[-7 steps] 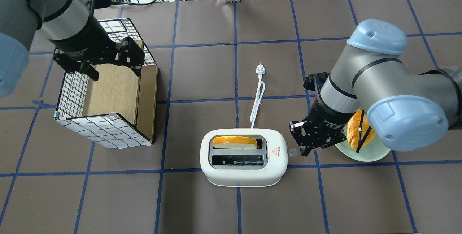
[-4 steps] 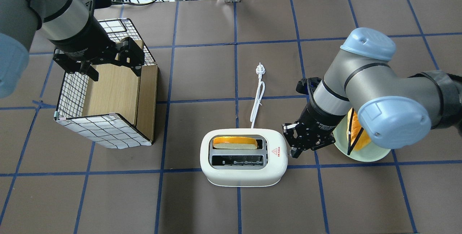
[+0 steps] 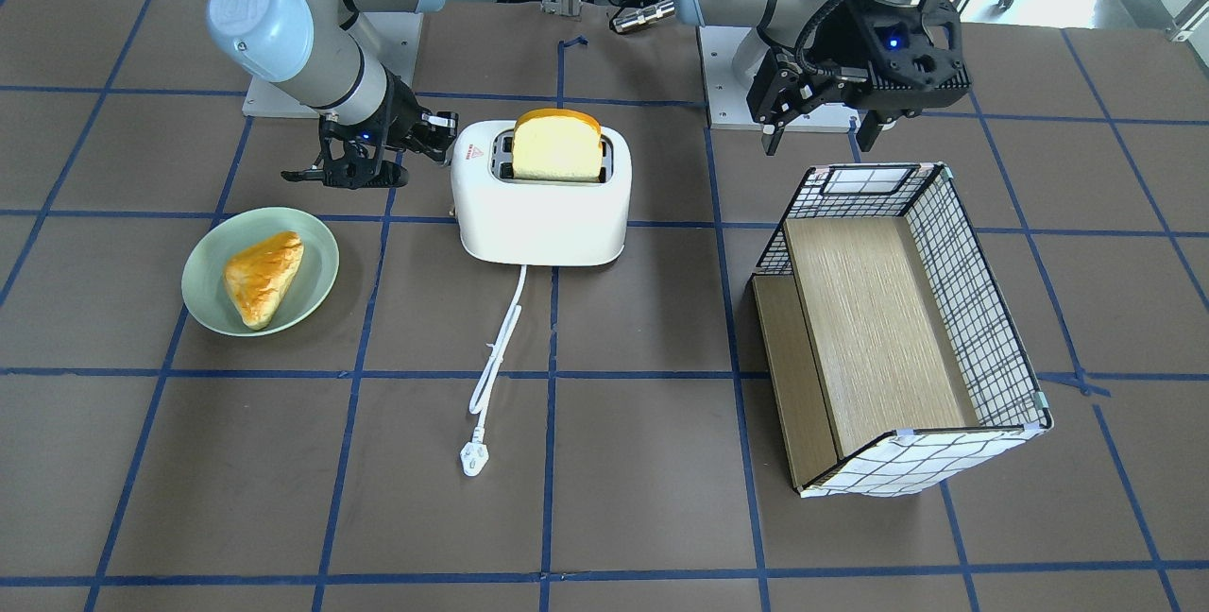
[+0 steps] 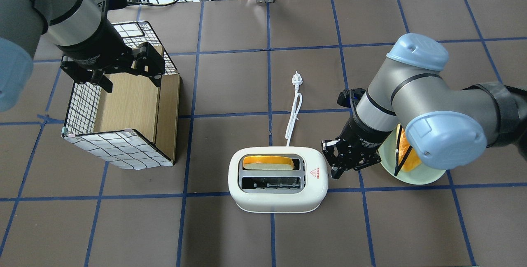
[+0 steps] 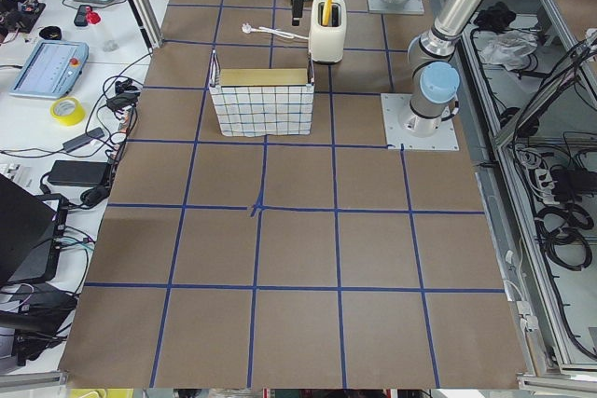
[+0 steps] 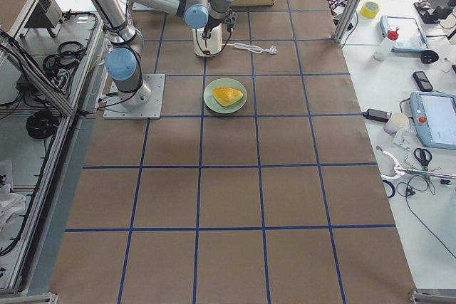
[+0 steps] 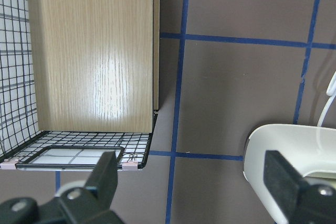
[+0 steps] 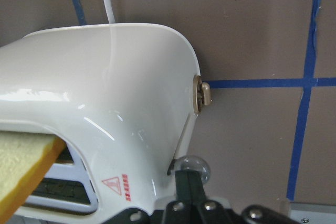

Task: Press toaster with right arm
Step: 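Press the toaster lever down with the right gripper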

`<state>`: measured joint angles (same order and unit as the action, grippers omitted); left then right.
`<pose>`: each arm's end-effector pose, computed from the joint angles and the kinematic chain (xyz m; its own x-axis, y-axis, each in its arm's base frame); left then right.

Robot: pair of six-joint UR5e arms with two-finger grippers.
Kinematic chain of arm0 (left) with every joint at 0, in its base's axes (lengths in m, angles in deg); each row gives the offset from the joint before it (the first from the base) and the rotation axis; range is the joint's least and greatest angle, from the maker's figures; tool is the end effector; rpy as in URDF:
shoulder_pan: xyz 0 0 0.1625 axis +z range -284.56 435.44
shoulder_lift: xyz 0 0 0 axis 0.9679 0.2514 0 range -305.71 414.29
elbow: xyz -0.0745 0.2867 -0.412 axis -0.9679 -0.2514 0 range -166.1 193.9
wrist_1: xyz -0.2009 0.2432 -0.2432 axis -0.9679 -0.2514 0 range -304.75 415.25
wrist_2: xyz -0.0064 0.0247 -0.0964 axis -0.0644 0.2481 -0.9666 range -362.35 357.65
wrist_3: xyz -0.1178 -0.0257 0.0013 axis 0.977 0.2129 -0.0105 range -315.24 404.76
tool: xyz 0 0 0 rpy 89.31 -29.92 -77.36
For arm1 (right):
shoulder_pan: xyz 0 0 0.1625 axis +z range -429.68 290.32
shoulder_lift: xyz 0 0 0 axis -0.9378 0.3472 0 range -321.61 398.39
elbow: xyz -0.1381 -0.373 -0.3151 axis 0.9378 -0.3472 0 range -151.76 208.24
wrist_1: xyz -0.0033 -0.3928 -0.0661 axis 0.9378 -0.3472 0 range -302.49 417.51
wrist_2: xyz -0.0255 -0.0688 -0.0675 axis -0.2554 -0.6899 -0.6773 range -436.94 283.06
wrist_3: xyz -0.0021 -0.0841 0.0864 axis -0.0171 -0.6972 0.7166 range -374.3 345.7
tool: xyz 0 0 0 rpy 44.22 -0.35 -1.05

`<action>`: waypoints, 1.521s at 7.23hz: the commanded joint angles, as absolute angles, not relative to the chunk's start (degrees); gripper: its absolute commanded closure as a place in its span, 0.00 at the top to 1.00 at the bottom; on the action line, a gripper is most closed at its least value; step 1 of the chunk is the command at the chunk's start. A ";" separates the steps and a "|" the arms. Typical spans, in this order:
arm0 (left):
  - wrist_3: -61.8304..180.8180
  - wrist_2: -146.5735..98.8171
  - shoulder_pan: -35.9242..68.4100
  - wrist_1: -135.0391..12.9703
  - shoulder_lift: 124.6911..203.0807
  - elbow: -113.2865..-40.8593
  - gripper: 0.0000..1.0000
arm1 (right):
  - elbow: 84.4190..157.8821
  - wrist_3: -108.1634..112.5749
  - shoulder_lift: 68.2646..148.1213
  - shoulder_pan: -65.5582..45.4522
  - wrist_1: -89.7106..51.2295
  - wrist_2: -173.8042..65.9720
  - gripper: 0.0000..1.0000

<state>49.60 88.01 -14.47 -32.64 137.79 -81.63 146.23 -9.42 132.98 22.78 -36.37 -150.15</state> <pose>-0.1319 -0.4241 0.5580 -0.9963 -0.0862 -0.0016 -0.0859 0.9948 -0.0542 0.1834 -0.3518 0.3772 -0.9606 0.1350 -0.2429 0.0412 0.9336 0.3560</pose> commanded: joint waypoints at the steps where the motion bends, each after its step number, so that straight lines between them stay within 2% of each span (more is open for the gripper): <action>1: 49.60 88.01 -14.47 -32.65 137.79 -81.64 1.00 | 146.45 -9.20 132.08 22.78 -37.23 -150.15 0.00; 11: 49.60 88.01 -14.47 -32.65 137.79 -81.64 1.00 | 150.67 -9.81 127.60 22.51 -43.47 -149.98 0.00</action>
<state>49.60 88.01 -14.47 -32.64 137.79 -81.64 150.18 -9.69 128.24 22.51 -42.60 -149.98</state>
